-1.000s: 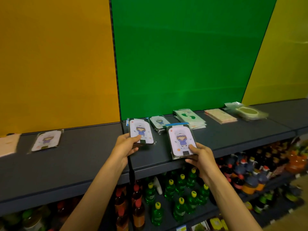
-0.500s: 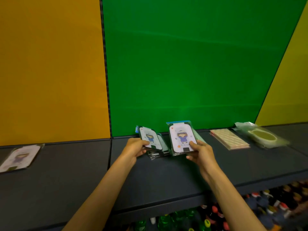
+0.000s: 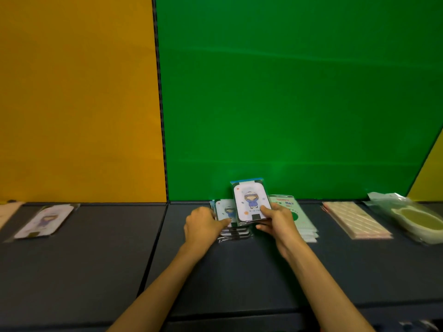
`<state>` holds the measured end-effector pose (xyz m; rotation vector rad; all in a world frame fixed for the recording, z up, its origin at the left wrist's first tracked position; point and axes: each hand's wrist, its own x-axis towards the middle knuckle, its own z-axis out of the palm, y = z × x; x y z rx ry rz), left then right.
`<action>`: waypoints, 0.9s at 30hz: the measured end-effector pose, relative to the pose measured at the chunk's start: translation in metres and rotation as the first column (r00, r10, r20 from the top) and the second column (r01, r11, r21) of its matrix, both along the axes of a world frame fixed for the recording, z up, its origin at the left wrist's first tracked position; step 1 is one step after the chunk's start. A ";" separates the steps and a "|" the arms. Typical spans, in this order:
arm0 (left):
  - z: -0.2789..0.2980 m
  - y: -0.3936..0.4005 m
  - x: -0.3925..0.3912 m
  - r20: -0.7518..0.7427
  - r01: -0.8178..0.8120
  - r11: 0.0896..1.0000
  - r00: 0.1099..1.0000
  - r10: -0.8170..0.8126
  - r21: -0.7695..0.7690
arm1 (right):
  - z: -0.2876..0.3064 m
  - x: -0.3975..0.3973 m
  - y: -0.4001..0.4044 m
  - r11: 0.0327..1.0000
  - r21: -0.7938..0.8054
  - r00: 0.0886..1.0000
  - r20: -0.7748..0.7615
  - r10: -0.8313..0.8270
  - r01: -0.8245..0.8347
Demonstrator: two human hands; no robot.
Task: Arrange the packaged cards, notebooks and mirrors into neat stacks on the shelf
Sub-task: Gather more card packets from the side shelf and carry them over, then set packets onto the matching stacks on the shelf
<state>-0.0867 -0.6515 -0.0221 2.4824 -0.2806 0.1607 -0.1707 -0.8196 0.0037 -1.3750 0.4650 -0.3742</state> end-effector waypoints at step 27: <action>0.036 0.099 -0.042 0.263 -0.043 0.978 0.965 -0.013 0.205 | -0.026 0.029 0.024 0.311 -0.948 0.984 -0.118 -0.135 -0.071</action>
